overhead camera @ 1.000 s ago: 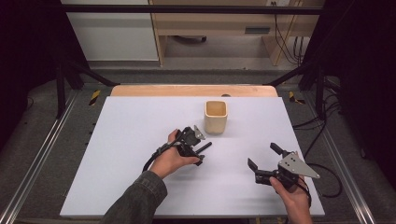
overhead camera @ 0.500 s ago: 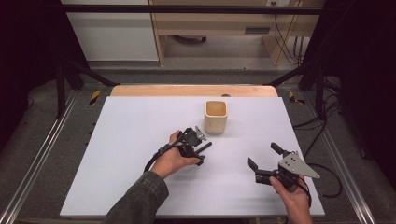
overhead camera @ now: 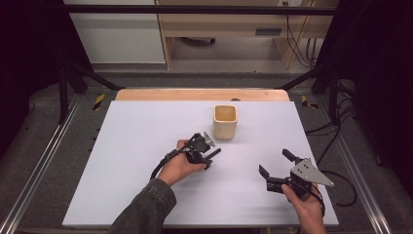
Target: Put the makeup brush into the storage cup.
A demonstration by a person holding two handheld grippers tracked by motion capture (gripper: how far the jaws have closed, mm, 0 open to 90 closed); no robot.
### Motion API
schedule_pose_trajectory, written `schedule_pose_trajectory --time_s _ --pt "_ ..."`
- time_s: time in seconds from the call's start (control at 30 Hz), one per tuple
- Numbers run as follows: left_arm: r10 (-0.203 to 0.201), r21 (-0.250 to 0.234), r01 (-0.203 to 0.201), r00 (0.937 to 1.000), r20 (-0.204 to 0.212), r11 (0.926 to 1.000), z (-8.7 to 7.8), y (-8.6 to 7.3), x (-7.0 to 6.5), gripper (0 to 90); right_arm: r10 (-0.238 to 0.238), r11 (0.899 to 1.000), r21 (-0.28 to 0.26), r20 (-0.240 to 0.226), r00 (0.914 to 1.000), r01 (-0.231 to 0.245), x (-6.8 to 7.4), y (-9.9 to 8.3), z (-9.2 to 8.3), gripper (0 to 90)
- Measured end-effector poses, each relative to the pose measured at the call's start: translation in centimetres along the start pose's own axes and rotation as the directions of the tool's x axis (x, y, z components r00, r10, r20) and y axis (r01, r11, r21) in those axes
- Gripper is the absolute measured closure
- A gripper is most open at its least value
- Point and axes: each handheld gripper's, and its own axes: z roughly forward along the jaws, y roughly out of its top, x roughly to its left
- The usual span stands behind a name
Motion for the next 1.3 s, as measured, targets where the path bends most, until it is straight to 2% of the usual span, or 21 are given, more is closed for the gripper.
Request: schedule_pose_trajectory --time_s 0.17,0.27,0.4,0.53,0.8,0.9,1.3 --pt "0.000 0.018 0.000 1.0000 0.004 0.9998 -0.13 -0.07 0.04 48.5 -0.002 1.000 0.002 -0.001 1.0000 0.002 0.01 0.00 0.03 2.5" --pt "0.016 0.042 -0.016 0.9999 0.007 0.9990 0.00 -0.19 0.28 51.5 -0.002 1.000 0.005 -0.006 1.0000 0.002 0.09 -0.01 0.00 2.6" --pt "0.016 0.044 -0.016 0.9997 0.017 0.9989 -0.04 -0.31 0.36 52.3 -0.002 1.000 0.006 -0.007 1.0000 0.002 0.14 -0.03 0.06 2.6" --pt "-0.003 0.035 0.002 0.9997 0.024 0.9994 -0.17 -0.17 0.34 53.2 -0.004 1.000 0.008 -0.009 1.0000 0.004 0.19 -0.04 0.15 2.7" --pt "0.017 0.063 -0.019 0.9996 0.023 0.9979 0.32 -0.22 0.23 56.6 -0.004 1.000 0.010 -0.011 0.9999 0.004 0.19 -0.02 0.08 2.8" --pt "0.019 0.065 -0.020 0.9997 0.016 0.9977 0.45 -0.24 0.25 60.8 -0.003 1.000 0.008 -0.011 0.9999 0.003 0.17 -0.03 0.08 2.8" --pt "0.017 0.078 -0.021 0.9986 0.049 0.9967 0.75 -0.21 0.31 73.8 0.000 1.000 0.009 -0.012 0.9999 0.000 0.14 -0.02 0.07 2.9"
